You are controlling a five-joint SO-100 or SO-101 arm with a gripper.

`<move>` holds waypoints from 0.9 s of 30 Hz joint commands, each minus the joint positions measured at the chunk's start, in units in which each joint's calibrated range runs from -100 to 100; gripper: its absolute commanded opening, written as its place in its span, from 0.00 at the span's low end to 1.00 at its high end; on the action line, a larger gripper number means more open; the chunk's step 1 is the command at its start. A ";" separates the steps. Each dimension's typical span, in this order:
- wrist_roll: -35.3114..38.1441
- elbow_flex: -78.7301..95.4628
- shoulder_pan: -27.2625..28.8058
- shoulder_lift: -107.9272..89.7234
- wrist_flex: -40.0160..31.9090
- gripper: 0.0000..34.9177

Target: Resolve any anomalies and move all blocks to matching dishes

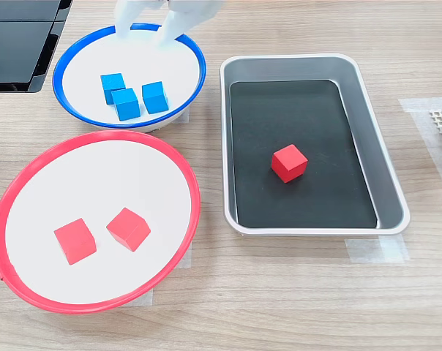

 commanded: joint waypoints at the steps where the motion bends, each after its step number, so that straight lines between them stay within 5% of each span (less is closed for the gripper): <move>1: -0.15 2.79 -3.14 -11.12 14.79 0.28; 5: 0.29 14.35 -7.94 -20.76 23.87 0.28; 12: -0.93 33.92 -12.84 -30.23 20.23 0.53; 21: 0.93 42.02 -15.76 -30.06 12.89 0.55; 27: 1.95 44.48 -18.77 -28.18 10.25 0.47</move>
